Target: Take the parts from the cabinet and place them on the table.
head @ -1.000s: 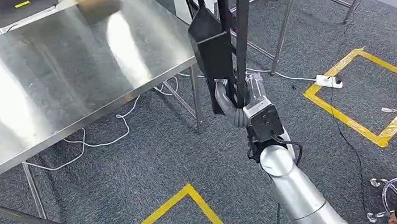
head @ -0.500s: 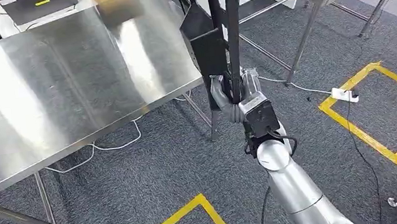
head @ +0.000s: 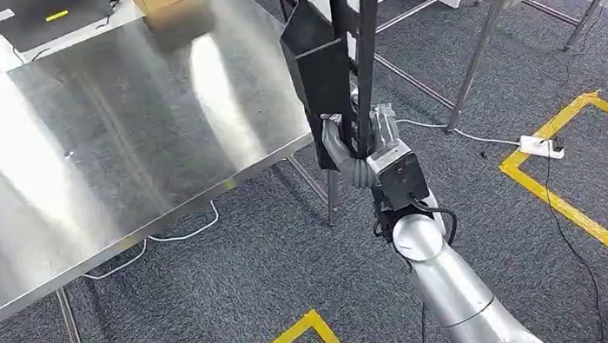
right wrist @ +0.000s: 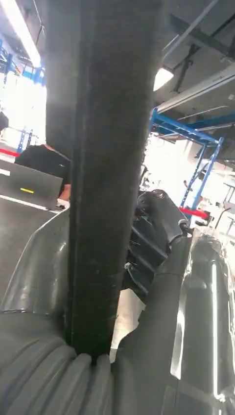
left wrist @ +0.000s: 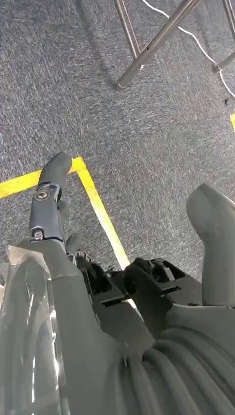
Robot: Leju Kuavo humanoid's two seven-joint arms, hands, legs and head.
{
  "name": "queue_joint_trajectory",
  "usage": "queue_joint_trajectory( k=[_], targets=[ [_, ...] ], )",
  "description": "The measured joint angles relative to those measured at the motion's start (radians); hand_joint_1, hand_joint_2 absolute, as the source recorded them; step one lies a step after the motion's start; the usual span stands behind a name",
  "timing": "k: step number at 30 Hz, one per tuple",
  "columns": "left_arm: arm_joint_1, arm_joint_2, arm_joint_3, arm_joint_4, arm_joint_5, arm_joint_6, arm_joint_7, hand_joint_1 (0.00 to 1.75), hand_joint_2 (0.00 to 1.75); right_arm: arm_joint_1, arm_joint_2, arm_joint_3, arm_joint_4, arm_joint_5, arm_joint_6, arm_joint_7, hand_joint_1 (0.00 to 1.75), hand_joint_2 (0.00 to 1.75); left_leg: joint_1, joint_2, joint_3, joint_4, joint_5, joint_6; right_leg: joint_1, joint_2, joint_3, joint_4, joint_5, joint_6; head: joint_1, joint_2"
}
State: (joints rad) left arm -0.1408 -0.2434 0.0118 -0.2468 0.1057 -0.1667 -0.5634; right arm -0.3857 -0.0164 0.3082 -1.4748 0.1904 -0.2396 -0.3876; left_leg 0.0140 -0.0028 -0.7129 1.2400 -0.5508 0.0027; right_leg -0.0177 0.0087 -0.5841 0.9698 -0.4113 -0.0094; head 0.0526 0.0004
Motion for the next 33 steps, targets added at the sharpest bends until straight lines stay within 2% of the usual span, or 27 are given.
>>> queue_joint_trajectory(
  k=[2,3,4,5,6,7,9,12,16,18,20,21,22,23,24,25,26,27,28,29,30,31,32,33],
  targets=[
    [0.000,0.000,0.002,0.000,0.000,0.000,0.000,0.00,1.75,-0.001,0.001,0.000,0.000,0.000,-0.001,0.000,1.75,1.75,0.007,0.000,0.066,-0.174,0.125,-0.002,-0.003,0.002,0.021,0.002,-0.014,0.009,0.000,0.000],
    [0.000,0.001,0.003,0.000,0.000,0.000,0.000,0.00,1.75,-0.001,0.001,0.000,0.000,0.000,-0.002,0.000,1.75,1.75,0.007,-0.001,0.091,-0.240,0.157,0.000,-0.003,0.002,0.025,0.001,-0.019,0.014,0.001,0.000],
    [-0.001,0.001,0.003,0.000,0.000,-0.001,0.000,0.00,1.75,-0.004,0.002,0.000,0.000,0.000,-0.002,0.000,1.75,1.75,-0.002,0.001,0.092,-0.249,0.123,0.006,0.000,0.003,0.027,0.002,-0.021,0.018,0.000,0.000],
    [-0.002,0.001,0.003,0.000,0.000,-0.001,0.000,0.00,1.75,-0.005,0.002,0.000,0.000,0.000,-0.002,0.000,1.75,1.75,-0.005,-0.001,0.097,-0.245,0.122,0.020,0.000,0.003,0.023,0.002,-0.025,0.025,-0.001,0.000],
    [0.001,0.001,0.003,0.000,0.001,-0.001,0.000,0.00,1.75,-0.002,0.002,0.001,0.000,0.000,-0.003,0.000,1.75,1.75,-0.009,-0.002,0.104,-0.247,0.135,0.028,0.002,0.003,0.025,0.001,-0.028,0.031,-0.001,0.000],
    [0.002,0.001,0.003,0.000,0.002,-0.001,0.000,0.00,1.75,-0.002,0.001,0.001,0.000,0.000,-0.003,0.000,1.75,1.75,-0.005,-0.002,0.107,-0.250,0.144,0.020,0.012,0.003,0.024,0.010,-0.034,0.026,0.001,0.000],
    [0.000,0.000,0.003,0.000,0.002,-0.002,-0.001,0.00,1.75,-0.003,0.000,0.002,0.000,-0.001,-0.003,0.000,1.75,1.75,-0.017,-0.004,0.106,-0.249,0.143,0.022,0.011,0.001,0.027,0.007,-0.032,0.027,0.002,0.000],
    [0.000,0.000,0.005,0.000,0.002,-0.002,-0.002,0.00,1.75,-0.003,0.000,0.002,0.000,-0.002,-0.003,0.000,1.75,1.75,-0.025,-0.006,0.106,-0.249,0.140,0.034,0.007,-0.001,0.028,0.003,-0.032,0.028,0.001,0.000],
    [0.000,-0.001,0.005,0.000,0.003,-0.002,-0.002,0.00,1.75,-0.004,0.000,0.002,0.000,-0.004,-0.004,-0.001,1.75,1.75,-0.027,-0.005,0.105,-0.249,0.139,0.039,0.005,-0.001,0.030,-0.002,-0.031,0.030,0.001,0.000],
    [0.000,0.000,0.005,0.000,0.009,-0.003,-0.002,0.00,1.75,-0.008,0.000,0.003,0.007,0.008,-0.013,-0.006,1.75,1.75,-0.030,-0.005,0.105,-0.249,0.139,0.044,0.003,-0.001,0.030,-0.003,-0.031,0.036,0.001,0.000],
    [0.000,0.000,0.006,0.000,0.011,-0.004,-0.002,0.00,1.75,-0.015,0.000,0.003,0.015,0.018,-0.022,-0.010,1.75,1.75,-0.031,-0.005,0.105,-0.249,0.139,0.045,0.002,-0.001,0.030,-0.003,-0.030,0.038,0.001,0.000],
    [0.000,0.000,0.006,0.000,0.012,-0.004,-0.003,0.00,1.75,-0.017,0.000,0.003,0.018,0.023,-0.024,-0.011,1.75,1.75,-0.033,-0.005,0.102,-0.247,0.137,0.048,0.001,-0.001,0.032,-0.007,-0.028,0.041,0.001,0.000],
    [-0.001,0.002,0.006,0.000,0.013,-0.004,-0.003,0.00,1.75,-0.019,0.002,0.004,0.020,0.024,-0.026,-0.013,1.75,1.75,-0.036,-0.006,0.103,-0.247,0.131,0.065,-0.017,-0.003,0.035,-0.018,-0.024,0.064,-0.001,0.000],
    [-0.002,0.001,0.007,0.000,0.015,-0.005,-0.004,0.00,1.75,-0.021,0.005,0.005,0.021,0.024,-0.027,-0.013,1.75,1.75,-0.031,-0.006,0.113,-0.265,0.139,0.074,-0.005,-0.005,0.043,-0.027,-0.022,0.072,-0.001,0.000],
    [-0.002,0.000,0.007,-0.001,0.017,-0.006,-0.004,0.00,1.75,-0.023,0.006,0.005,0.022,0.024,-0.029,-0.015,1.75,1.75,-0.016,-0.007,0.131,-0.286,0.152,0.077,-0.002,-0.006,0.037,-0.016,-0.028,0.072,0.003,0.000],
    [-0.003,-0.001,0.007,-0.001,0.017,-0.008,-0.005,0.00,1.75,-0.029,0.005,0.005,0.024,0.024,-0.030,-0.016,1.75,1.75,-0.018,-0.007,0.137,-0.294,0.155,0.080,-0.001,-0.007,0.023,0.025,-0.051,0.063,0.003,0.000],
    [-0.005,-0.001,0.007,-0.001,0.017,-0.009,-0.004,0.00,1.75,-0.033,0.006,0.005,0.027,0.024,-0.030,-0.018,1.75,1.75,-0.017,-0.007,0.137,-0.294,0.156,0.083,-0.005,-0.007,-0.015,0.101,-0.087,0.052,0.005,0.000],
    [-0.005,-0.001,0.007,-0.001,0.017,-0.010,-0.004,0.00,1.75,-0.031,0.006,0.006,0.030,0.024,-0.030,-0.018,1.75,1.75,-0.017,-0.009,0.137,-0.293,0.156,0.083,-0.006,-0.007,-0.062,0.189,-0.123,0.045,0.005,0.000],
    [-0.004,-0.001,0.007,-0.001,0.017,-0.010,-0.004,0.00,1.75,-0.029,0.005,0.006,0.034,0.024,-0.031,-0.018,1.75,1.75,-0.017,-0.014,0.136,-0.292,0.156,0.082,-0.006,-0.007,-0.104,0.268,-0.150,0.044,0.004,0.000],
    [-0.004,0.000,0.008,-0.001,0.017,-0.010,-0.004,0.00,1.75,-0.028,0.005,0.007,0.038,0.024,-0.031,-0.018,1.75,1.75,-0.017,-0.020,0.134,-0.291,0.156,0.081,-0.006,-0.007,-0.125,0.305,-0.155,0.050,0.005,0.000],
    [-0.004,0.000,0.008,-0.001,0.017,-0.010,-0.004,0.00,1.75,-0.027,0.003,0.007,0.042,0.024,-0.031,-0.018,1.75,1.75,-0.016,-0.026,0.133,-0.289,0.155,0.078,-0.009,-0.007,-0.120,0.291,-0.141,0.059,0.005,0.000],
    [-0.004,0.000,0.008,-0.001,0.018,-0.010,-0.004,0.00,1.75,-0.027,0.002,0.007,0.046,0.024,-0.031,-0.018,1.75,1.75,-0.013,-0.034,0.133,-0.285,0.152,0.073,-0.014,-0.007,-0.090,0.230,-0.110,0.071,0.005,0.000],
    [-0.004,0.000,0.009,-0.001,0.018,-0.010,-0.004,0.00,1.75,-0.027,0.003,0.008,0.047,0.024,-0.031,-0.018,1.75,1.75,-0.009,-0.041,0.132,-0.275,0.147,0.064,-0.020,-0.006,-0.041,0.134,-0.070,0.085,0.004,0.000],
    [-0.005,0.000,0.009,-0.001,0.019,-0.010,-0.004,0.00,1.75,-0.029,0.003,0.008,0.049,0.024,-0.031,-0.018,1.75,1.75,-0.004,-0.050,0.128,-0.259,0.139,0.051,-0.029,0.002,0.012,0.034,-0.035,0.100,0.005,0.000]
  ],
)
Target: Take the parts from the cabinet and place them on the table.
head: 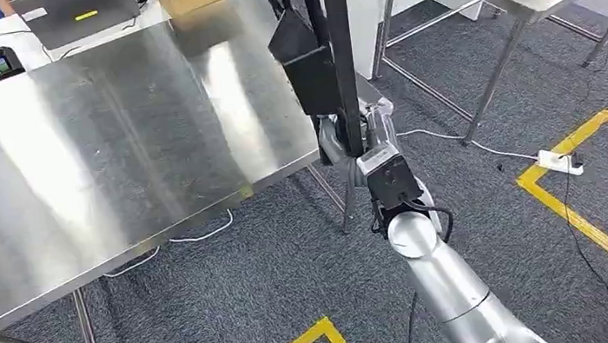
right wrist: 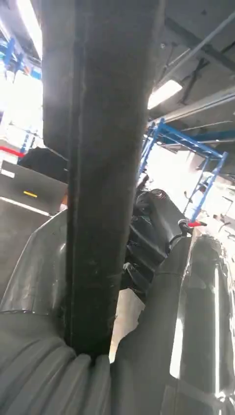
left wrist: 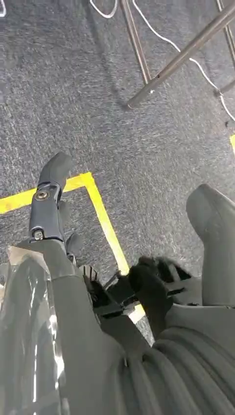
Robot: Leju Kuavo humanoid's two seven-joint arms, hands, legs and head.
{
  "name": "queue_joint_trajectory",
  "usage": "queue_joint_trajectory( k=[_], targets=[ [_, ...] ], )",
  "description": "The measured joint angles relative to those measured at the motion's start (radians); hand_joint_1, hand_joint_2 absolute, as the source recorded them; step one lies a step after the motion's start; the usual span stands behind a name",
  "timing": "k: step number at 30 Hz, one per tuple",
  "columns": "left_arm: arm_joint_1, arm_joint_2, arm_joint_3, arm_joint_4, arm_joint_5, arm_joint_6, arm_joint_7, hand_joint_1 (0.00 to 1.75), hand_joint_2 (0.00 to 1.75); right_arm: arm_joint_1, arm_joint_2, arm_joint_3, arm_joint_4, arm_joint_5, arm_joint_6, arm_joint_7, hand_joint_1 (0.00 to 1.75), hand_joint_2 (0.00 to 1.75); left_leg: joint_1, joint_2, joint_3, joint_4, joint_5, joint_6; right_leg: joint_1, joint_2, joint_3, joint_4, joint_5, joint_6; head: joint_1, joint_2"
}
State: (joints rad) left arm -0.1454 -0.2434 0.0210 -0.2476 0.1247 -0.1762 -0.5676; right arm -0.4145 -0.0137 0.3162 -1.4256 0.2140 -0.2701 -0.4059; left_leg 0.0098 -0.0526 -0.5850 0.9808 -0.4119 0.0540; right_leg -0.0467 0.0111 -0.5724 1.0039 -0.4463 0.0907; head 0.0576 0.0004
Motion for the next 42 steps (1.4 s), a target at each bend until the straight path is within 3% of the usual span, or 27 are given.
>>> queue_joint_trajectory(
  k=[1,2,5,6,8,10,11,12,14,15,16,17,18,20,21,22,23,25,27,30,31,32,36,38,39,41,42],
  targets=[
    [0.000,0.002,0.001,0.000,0.000,0.000,0.000,0.00,1.75,-0.001,0.000,0.000,0.004,0.000,0.000,0.000,1.75,1.75,-0.006,-0.006,-0.007,0.010,-0.008,-0.012,0.006,0.018,-0.001,0.005,-0.012,-0.005,-0.001,0.000],
    [-0.002,0.002,0.003,0.000,0.001,0.001,0.000,0.00,1.75,-0.003,0.002,0.001,0.008,0.000,0.000,-0.001,1.75,1.75,-0.006,-0.009,-0.015,0.028,-0.013,-0.019,0.005,0.019,0.002,-0.006,-0.009,-0.021,0.005,0.000],
    [0.002,0.006,0.009,0.000,0.002,0.003,-0.001,0.00,1.75,-0.004,0.004,0.002,0.016,0.000,0.000,-0.001,1.75,1.75,0.000,-0.020,-0.027,0.029,-0.011,-0.025,0.011,0.007,-0.006,0.011,-0.009,-0.046,-0.003,0.000],
    [0.002,0.007,0.010,0.000,0.002,0.003,-0.001,0.00,1.75,-0.004,0.007,0.002,0.018,-0.001,0.000,-0.001,1.75,1.75,0.004,-0.007,-0.027,0.036,-0.018,-0.028,0.008,0.002,-0.004,0.010,-0.010,-0.054,-0.003,0.000],
    [0.000,0.007,0.011,0.000,0.002,0.003,-0.002,0.00,1.75,-0.007,0.009,0.002,0.019,0.000,0.000,-0.002,1.75,1.75,0.002,0.039,-0.072,0.130,-0.074,-0.038,0.013,-0.007,-0.001,0.010,-0.011,-0.066,-0.007,0.000],
    [0.000,0.007,0.012,0.000,0.003,0.003,-0.002,0.00,1.75,-0.009,0.009,0.002,0.026,0.000,0.000,-0.002,1.75,1.75,0.003,0.050,-0.158,0.296,-0.142,-0.041,0.021,-0.021,-0.001,0.010,-0.015,-0.073,-0.007,0.000],
    [0.001,0.007,0.012,0.000,0.003,0.003,-0.002,0.00,1.75,-0.008,0.009,0.003,0.029,0.000,0.000,-0.002,1.75,1.75,0.002,0.050,-0.187,0.343,-0.150,-0.039,0.026,-0.028,-0.001,0.010,-0.016,-0.076,-0.007,0.000],
    [0.001,0.008,0.013,0.000,0.004,0.003,-0.002,0.00,1.75,-0.009,0.009,0.004,0.032,0.000,0.000,-0.002,1.75,1.75,0.001,0.050,-0.192,0.340,-0.134,-0.032,0.031,-0.035,0.001,0.010,-0.018,-0.079,-0.008,0.000],
    [0.000,0.008,0.013,0.000,0.005,0.005,-0.002,0.00,1.75,-0.010,0.010,0.006,0.034,0.000,0.001,-0.002,1.75,1.75,-0.007,0.054,-0.135,0.218,-0.056,-0.008,0.042,-0.049,0.008,0.010,-0.023,-0.086,-0.007,0.000],
    [0.000,0.008,0.013,0.000,0.005,0.006,-0.002,0.00,1.75,-0.013,0.012,0.008,0.034,0.000,0.001,-0.003,1.75,1.75,-0.017,0.065,-0.089,0.128,-0.014,0.010,0.048,-0.055,0.013,0.009,-0.026,-0.090,-0.008,0.000],
    [-0.002,0.009,0.013,0.000,0.005,0.006,-0.003,0.00,1.75,-0.017,0.013,0.009,0.035,0.000,0.001,-0.003,1.75,1.75,-0.035,0.107,-0.052,0.058,-0.005,0.039,0.046,-0.061,0.016,0.007,-0.029,-0.093,-0.007,0.000],
    [-0.005,0.012,0.013,0.000,0.005,0.006,-0.003,0.00,1.75,-0.022,0.013,0.009,0.036,0.000,0.001,-0.005,1.75,1.75,-0.037,0.118,-0.047,0.050,-0.011,0.041,0.062,-0.068,0.014,0.008,-0.031,-0.089,-0.005,0.000],
    [-0.008,0.010,0.013,0.000,0.005,0.006,-0.003,0.00,1.75,-0.023,0.013,0.009,0.039,0.000,0.001,-0.004,1.75,1.75,-0.042,0.105,-0.049,0.047,-0.012,0.041,0.049,-0.075,0.013,0.007,-0.032,-0.087,-0.008,0.000],
    [-0.007,0.012,0.014,0.000,0.010,0.008,-0.003,0.00,1.75,-0.025,0.016,0.011,0.041,0.000,0.001,-0.004,1.75,1.75,-0.046,0.087,-0.050,0.041,-0.010,0.043,0.050,-0.093,0.018,0.001,-0.035,-0.081,-0.008,0.000],
    [-0.007,0.012,0.015,0.000,0.011,0.008,-0.003,0.00,1.75,-0.027,0.018,0.013,0.041,0.000,0.001,-0.004,1.75,1.75,-0.032,0.077,-0.029,0.012,0.003,0.041,0.062,-0.093,0.017,0.004,-0.042,-0.078,-0.006,0.000],
    [-0.006,0.011,0.014,0.000,0.011,0.008,-0.004,0.00,1.75,-0.030,0.018,0.013,0.042,0.000,0.001,-0.004,1.75,1.75,-0.031,0.070,-0.019,-0.001,0.008,0.033,0.053,-0.060,0.009,0.024,-0.049,-0.075,-0.006,0.000],
    [-0.009,0.010,0.015,0.000,0.011,0.008,-0.004,0.00,1.75,-0.033,0.017,0.014,0.042,0.000,0.001,-0.004,1.75,1.75,-0.027,0.064,-0.016,-0.005,0.011,0.037,0.051,-0.033,-0.012,0.076,-0.075,-0.079,-0.007,0.000],
    [-0.011,0.006,0.015,0.000,0.012,0.007,-0.004,0.00,1.75,-0.032,0.014,0.015,0.047,0.000,0.001,-0.004,1.75,1.75,-0.025,0.043,-0.016,-0.005,0.010,0.036,0.043,-0.018,-0.093,0.231,-0.131,-0.080,-0.006,0.000],
    [-0.008,0.006,0.015,0.000,0.013,0.007,-0.004,0.00,1.75,-0.029,0.011,0.015,0.053,0.000,0.001,-0.004,1.75,1.75,-0.024,0.018,-0.016,-0.004,0.009,0.035,0.035,-0.016,-0.145,0.305,-0.140,-0.064,-0.005,0.000],
    [-0.007,0.006,0.016,0.000,0.013,0.007,-0.004,0.00,1.75,-0.032,0.010,0.016,0.054,0.000,0.001,-0.004,1.75,1.75,-0.014,-0.016,-0.015,0.013,-0.002,0.018,0.017,-0.008,-0.061,0.101,-0.032,-0.020,-0.005,0.000],
    [-0.007,0.006,0.016,0.000,0.013,0.007,-0.004,0.00,1.75,-0.033,0.010,0.016,0.054,0.000,0.001,-0.004,1.75,1.75,-0.012,-0.026,-0.021,0.027,-0.011,0.006,0.007,0.019,-0.026,0.016,-0.007,-0.011,-0.004,0.000],
    [-0.008,0.008,0.017,0.000,0.013,0.007,-0.005,0.00,1.75,-0.034,0.008,0.017,0.058,0.000,0.001,-0.004,1.75,1.75,-0.017,-0.034,-0.032,0.038,-0.017,-0.003,0.013,0.035,-0.017,0.021,-0.011,-0.022,-0.001,0.000],
    [-0.001,0.008,0.018,0.001,0.014,0.007,-0.006,0.00,1.75,-0.034,0.013,0.018,0.059,0.001,0.002,-0.004,1.75,1.75,-0.011,-0.052,-0.042,0.041,-0.017,-0.014,0.011,0.010,-0.023,0.021,-0.009,-0.055,-0.007,0.000],
    [-0.002,0.007,0.018,0.001,0.014,0.007,-0.007,0.00,1.75,-0.037,0.018,0.018,0.059,-0.002,0.003,-0.005,1.75,1.75,-0.011,0.010,-0.063,0.098,-0.054,-0.029,0.009,0.002,-0.015,0.019,-0.013,-0.071,-0.014,0.000],
    [-0.004,0.008,0.019,0.001,0.014,0.007,-0.007,0.00,1.75,-0.038,0.018,0.018,0.059,-0.005,0.006,-0.006,1.75,1.75,-0.007,0.033,-0.099,0.170,-0.090,-0.036,0.012,-0.003,-0.012,0.019,-0.015,-0.074,-0.015,0.000],
    [-0.003,0.008,0.019,0.001,0.014,0.007,-0.008,0.00,1.75,-0.037,0.016,0.018,0.059,-0.005,0.006,-0.007,1.75,1.75,0.000,0.050,-0.183,0.324,-0.146,-0.042,0.015,-0.015,-0.010,0.019,-0.019,-0.079,-0.015,0.000],
    [-0.002,0.008,0.019,0.001,0.014,0.007,-0.008,0.00,1.75,-0.037,0.016,0.018,0.059,-0.004,0.006,-0.008,1.75,1.75,0.002,0.050,-0.203,0.351,-0.142,-0.043,0.016,-0.018,-0.010,0.019,-0.020,-0.081,-0.015,0.000]
  ],
)
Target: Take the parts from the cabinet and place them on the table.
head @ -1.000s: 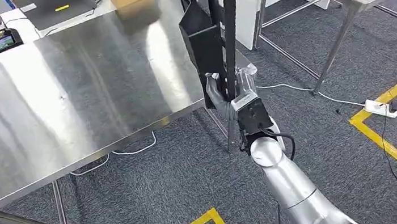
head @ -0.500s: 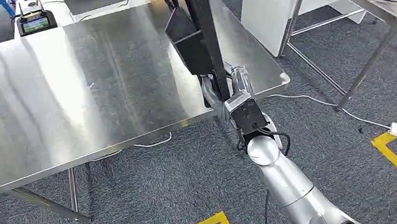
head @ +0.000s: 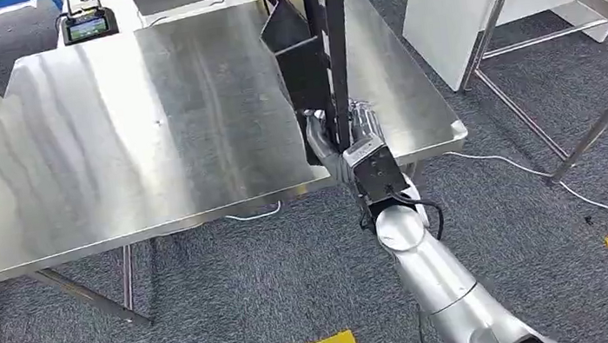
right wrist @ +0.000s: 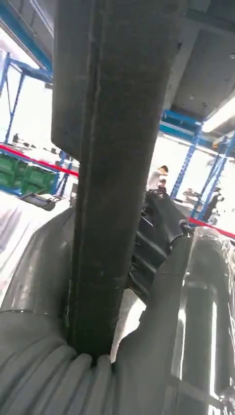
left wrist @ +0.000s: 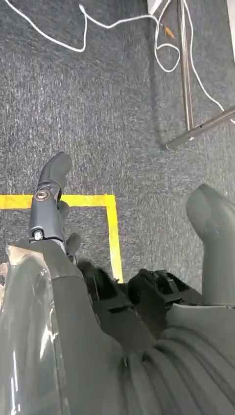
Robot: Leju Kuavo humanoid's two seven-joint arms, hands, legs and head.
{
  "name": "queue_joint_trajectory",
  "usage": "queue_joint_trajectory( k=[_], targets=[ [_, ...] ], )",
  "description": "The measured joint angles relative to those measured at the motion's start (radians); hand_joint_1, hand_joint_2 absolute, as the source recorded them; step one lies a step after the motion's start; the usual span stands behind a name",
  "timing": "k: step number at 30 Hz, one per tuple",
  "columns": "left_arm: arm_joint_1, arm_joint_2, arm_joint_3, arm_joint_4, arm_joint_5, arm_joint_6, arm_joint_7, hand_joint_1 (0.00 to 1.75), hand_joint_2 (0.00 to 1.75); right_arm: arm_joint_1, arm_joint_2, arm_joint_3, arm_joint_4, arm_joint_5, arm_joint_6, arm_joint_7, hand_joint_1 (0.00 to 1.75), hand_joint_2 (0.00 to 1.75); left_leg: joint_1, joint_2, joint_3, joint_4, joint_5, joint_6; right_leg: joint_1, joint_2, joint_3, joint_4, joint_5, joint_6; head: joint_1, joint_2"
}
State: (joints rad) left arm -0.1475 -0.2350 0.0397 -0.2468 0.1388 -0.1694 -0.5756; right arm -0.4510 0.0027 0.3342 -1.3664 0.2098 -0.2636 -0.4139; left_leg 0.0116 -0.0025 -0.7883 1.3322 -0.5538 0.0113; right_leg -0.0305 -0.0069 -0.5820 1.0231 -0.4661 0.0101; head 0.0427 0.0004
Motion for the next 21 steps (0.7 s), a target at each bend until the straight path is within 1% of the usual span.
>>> queue_joint_trajectory(
  k=[1,2,3,4,5,6,8,9,10,11,12,13,14,16,19,21],
  targets=[
    [0.000,0.000,0.000,0.000,0.000,0.000,0.000,0.00,1.75,0.000,0.000,0.000,0.000,-0.003,0.000,0.000,1.75,1.75,0.000,0.000,0.006,-0.025,0.027,0.002,0.001,-0.002,0.002,0.000,-0.001,-0.001,0.000,0.000],
    [0.000,0.000,0.000,0.000,0.000,0.000,-0.001,0.00,1.75,0.000,0.000,0.000,0.000,-0.010,0.000,-0.002,1.75,1.75,0.000,0.000,0.035,-0.086,0.067,0.006,0.001,-0.003,0.006,0.000,-0.003,-0.003,0.000,0.000],
    [0.000,0.000,0.000,0.000,0.000,-0.001,-0.001,0.00,1.75,0.000,0.001,0.000,0.000,-0.019,0.002,-0.007,1.75,1.75,0.000,0.000,0.078,-0.173,0.113,0.012,0.002,-0.004,0.010,0.000,-0.006,-0.004,0.000,0.000],
    [0.000,0.000,0.000,0.000,0.000,-0.001,-0.002,0.00,1.75,-0.001,0.003,0.000,-0.001,-0.023,0.004,-0.011,1.75,1.75,-0.002,0.003,0.129,-0.269,0.155,0.022,0.002,-0.004,0.014,-0.001,-0.008,-0.002,0.000,0.000],
    [-0.002,0.000,0.000,0.000,0.000,-0.001,-0.002,0.00,1.75,-0.002,0.003,0.000,-0.001,-0.024,0.005,-0.013,1.75,1.75,-0.008,0.007,0.146,-0.295,0.135,0.025,0.008,-0.004,0.013,-0.001,-0.010,0.001,0.000,0.000],
    [-0.002,0.000,0.000,0.000,0.000,-0.002,-0.002,0.00,1.75,-0.002,0.003,0.000,-0.001,-0.027,0.006,-0.014,1.75,1.75,-0.012,0.004,0.144,-0.302,0.137,0.027,0.012,-0.004,0.010,-0.001,-0.012,0.005,0.000,0.000],
    [-0.001,0.000,0.000,0.000,0.000,-0.002,-0.002,0.00,1.75,0.000,0.003,0.000,-0.001,-0.030,0.007,-0.014,1.75,1.75,-0.018,0.001,0.142,-0.300,0.133,0.033,0.007,-0.008,0.011,-0.006,-0.013,0.018,0.000,0.000],
    [-0.001,0.000,0.000,0.000,0.000,-0.002,-0.002,0.00,1.75,-0.002,0.003,0.000,-0.001,-0.030,0.008,-0.014,1.75,1.75,-0.019,-0.002,0.147,-0.309,0.136,0.038,0.011,-0.010,0.015,-0.011,-0.012,0.025,0.000,0.000],
    [0.000,-0.002,0.000,0.000,0.000,-0.002,-0.003,0.00,1.75,-0.001,0.001,0.000,-0.004,-0.030,0.008,-0.013,1.75,1.75,-0.007,-0.001,0.162,-0.327,0.145,0.043,0.012,-0.009,0.008,-0.001,-0.019,0.029,0.001,0.000],
    [-0.001,-0.002,0.000,0.000,0.000,-0.003,-0.003,0.00,1.75,-0.002,-0.001,0.000,-0.004,-0.030,0.008,-0.014,1.75,1.75,-0.022,-0.006,0.164,-0.327,0.144,0.034,0.013,-0.008,0.012,0.000,-0.008,0.028,0.003,0.000],
    [-0.002,-0.004,0.000,0.000,0.000,-0.005,-0.003,0.00,1.75,-0.004,-0.002,0.000,-0.005,-0.031,0.008,-0.014,1.75,1.75,-0.023,-0.007,0.166,-0.320,0.141,0.032,0.019,-0.008,0.028,-0.022,-0.010,0.024,0.005,0.000],
    [-0.002,-0.005,0.000,0.000,0.000,-0.006,-0.003,0.00,1.75,-0.002,-0.003,0.000,-0.005,-0.032,0.009,-0.013,1.75,1.75,-0.028,-0.012,0.165,-0.321,0.142,0.033,0.019,-0.010,0.031,-0.022,-0.011,0.022,0.003,0.000],
    [-0.001,-0.005,0.001,0.000,0.000,-0.006,-0.002,0.00,1.75,0.000,-0.005,0.000,-0.005,-0.032,0.009,-0.013,1.75,1.75,-0.030,-0.013,0.164,-0.321,0.141,0.033,0.017,-0.011,0.032,-0.024,-0.012,0.025,0.005,0.000],
    [0.000,-0.005,0.001,0.000,0.000,-0.008,-0.001,0.00,1.75,0.004,-0.006,0.000,-0.006,-0.032,0.009,-0.013,1.75,1.75,-0.031,-0.013,0.162,-0.321,0.141,0.034,0.016,-0.011,0.032,-0.029,-0.010,0.027,0.004,0.000],
    [0.000,-0.005,0.002,0.000,0.000,-0.008,0.003,0.00,1.75,0.005,-0.007,0.000,-0.006,-0.032,0.009,-0.013,1.75,1.75,-0.032,-0.013,0.161,-0.321,0.140,0.038,0.015,-0.011,0.034,-0.033,-0.009,0.030,0.004,0.000],
    [0.000,-0.005,0.002,0.000,0.000,-0.008,0.010,0.00,1.75,0.006,-0.008,0.000,-0.006,-0.032,0.009,-0.013,1.75,1.75,-0.033,-0.013,0.161,-0.321,0.140,0.039,0.014,-0.011,0.034,-0.034,-0.008,0.031,0.004,0.000]
  ],
)
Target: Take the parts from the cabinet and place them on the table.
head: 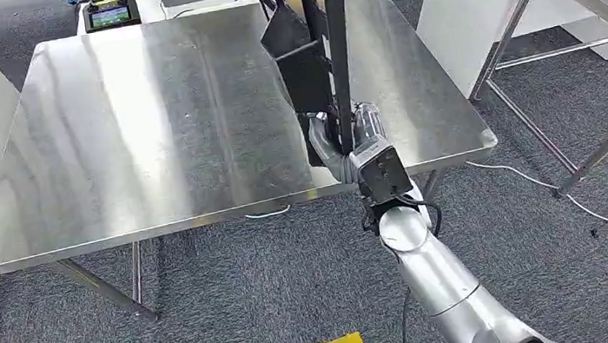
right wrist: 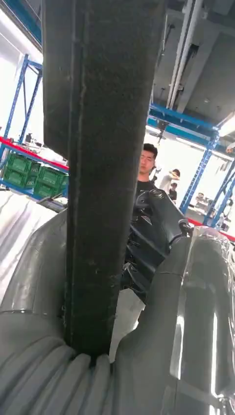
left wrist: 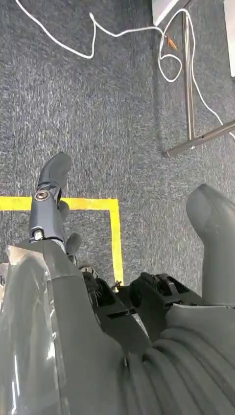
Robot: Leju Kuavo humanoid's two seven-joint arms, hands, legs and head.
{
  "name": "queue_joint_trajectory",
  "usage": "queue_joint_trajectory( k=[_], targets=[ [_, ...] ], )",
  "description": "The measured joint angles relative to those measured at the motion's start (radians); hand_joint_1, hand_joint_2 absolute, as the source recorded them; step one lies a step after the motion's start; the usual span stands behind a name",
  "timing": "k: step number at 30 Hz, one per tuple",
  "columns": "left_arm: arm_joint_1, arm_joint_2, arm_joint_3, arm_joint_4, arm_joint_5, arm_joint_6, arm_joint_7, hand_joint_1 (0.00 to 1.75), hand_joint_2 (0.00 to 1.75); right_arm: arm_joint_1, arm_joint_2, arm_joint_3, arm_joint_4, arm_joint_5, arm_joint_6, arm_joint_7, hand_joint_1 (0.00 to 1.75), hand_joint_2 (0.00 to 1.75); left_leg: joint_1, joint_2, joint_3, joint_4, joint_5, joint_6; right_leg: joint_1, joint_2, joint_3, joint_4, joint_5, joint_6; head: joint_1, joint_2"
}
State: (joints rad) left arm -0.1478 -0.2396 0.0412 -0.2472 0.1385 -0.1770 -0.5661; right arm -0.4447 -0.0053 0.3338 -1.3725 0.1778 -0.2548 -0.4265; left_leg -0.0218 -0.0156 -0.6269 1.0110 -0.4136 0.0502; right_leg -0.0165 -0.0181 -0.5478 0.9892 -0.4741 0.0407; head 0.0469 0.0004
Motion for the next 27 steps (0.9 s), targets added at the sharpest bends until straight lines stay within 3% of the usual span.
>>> queue_joint_trajectory(
  k=[11,15,17,18,19,20,21,22,23,24,25,27],
  targets=[
    [0.000,0.001,0.000,0.000,-0.003,0.000,0.005,0.00,1.75,0.005,0.000,0.000,0.000,0.000,0.000,0.000,1.75,1.75,-0.004,0.000,0.000,0.002,-0.002,0.006,-0.007,0.000,0.000,-0.003,0.004,0.007,0.000,0.000],
    [0.000,0.002,-0.002,0.000,-0.012,0.002,0.007,0.00,1.75,0.010,0.000,-0.001,-0.009,0.000,0.000,0.003,1.75,1.75,-0.010,0.000,0.000,0.004,-0.009,0.018,-0.013,0.000,0.001,-0.007,0.002,0.015,0.000,0.000],
    [0.000,0.002,-0.002,0.000,-0.013,0.002,0.011,0.00,1.75,0.017,0.000,-0.002,-0.015,0.002,0.000,0.005,1.75,1.75,-0.009,0.001,0.001,-0.004,-0.009,0.031,-0.013,0.001,0.010,0.006,0.015,0.036,0.000,0.000],
    [0.000,0.000,-0.002,0.000,-0.014,0.003,0.011,0.00,1.75,0.019,-0.002,-0.003,-0.020,0.002,0.000,0.006,1.75,1.75,-0.001,-0.001,0.018,-0.015,-0.006,0.037,-0.012,0.000,0.006,0.007,0.007,0.035,0.000,0.000],
    [0.000,0.000,-0.003,0.000,-0.013,0.003,0.011,0.00,1.75,0.022,-0.003,-0.005,-0.024,0.002,0.000,0.006,1.75,1.75,0.000,-0.002,0.026,-0.020,-0.005,0.040,-0.014,0.004,-0.003,0.030,-0.010,0.033,0.001,0.000],
    [-0.001,0.000,-0.003,0.000,-0.014,0.003,0.012,0.00,1.75,0.021,-0.003,-0.005,-0.027,0.002,0.000,0.006,1.75,1.75,0.001,-0.002,0.028,-0.021,-0.005,0.046,-0.013,0.007,-0.026,0.079,-0.033,0.023,0.002,0.000],
    [-0.002,0.000,-0.003,0.000,-0.014,0.003,0.013,0.00,1.75,0.023,-0.005,-0.006,-0.030,0.003,0.000,0.006,1.75,1.75,0.001,-0.002,0.028,-0.021,-0.006,0.047,-0.013,0.009,-0.071,0.163,-0.068,0.013,0.005,0.000],
    [-0.001,-0.002,-0.003,0.000,-0.014,0.002,0.013,0.00,1.75,0.028,-0.005,-0.008,-0.030,0.003,0.000,0.006,1.75,1.75,0.001,-0.003,0.028,-0.021,-0.007,0.048,-0.014,0.010,-0.124,0.253,-0.103,0.009,0.004,0.000],
    [-0.001,-0.002,-0.003,0.000,-0.014,0.002,0.013,0.00,1.75,0.034,-0.006,-0.009,-0.031,0.004,0.000,0.008,1.75,1.75,0.001,-0.005,0.029,-0.021,-0.009,0.049,-0.012,0.012,-0.160,0.308,-0.119,0.013,0.005,0.000],
    [-0.001,-0.002,-0.003,0.000,-0.014,0.002,0.014,0.00,1.75,0.041,-0.007,-0.010,-0.031,0.005,0.000,0.009,1.75,1.75,0.001,-0.007,0.030,-0.021,-0.010,0.048,-0.009,0.014,-0.176,0.323,-0.115,0.019,0.004,0.000],
    [0.000,-0.002,-0.003,0.000,-0.014,0.002,0.014,0.00,1.75,0.045,-0.010,-0.011,-0.031,0.005,0.000,0.012,1.75,1.75,0.001,-0.012,0.034,-0.020,-0.012,0.044,-0.009,0.014,-0.165,0.284,-0.091,0.029,0.005,0.000],
    [0.000,-0.003,-0.003,0.000,-0.015,0.002,0.014,0.00,1.75,0.045,-0.011,-0.013,-0.032,0.008,0.000,0.015,1.75,1.75,0.001,-0.017,0.045,-0.018,-0.020,0.036,-0.010,0.014,-0.089,0.106,-0.005,0.043,0.005,0.000]
  ],
)
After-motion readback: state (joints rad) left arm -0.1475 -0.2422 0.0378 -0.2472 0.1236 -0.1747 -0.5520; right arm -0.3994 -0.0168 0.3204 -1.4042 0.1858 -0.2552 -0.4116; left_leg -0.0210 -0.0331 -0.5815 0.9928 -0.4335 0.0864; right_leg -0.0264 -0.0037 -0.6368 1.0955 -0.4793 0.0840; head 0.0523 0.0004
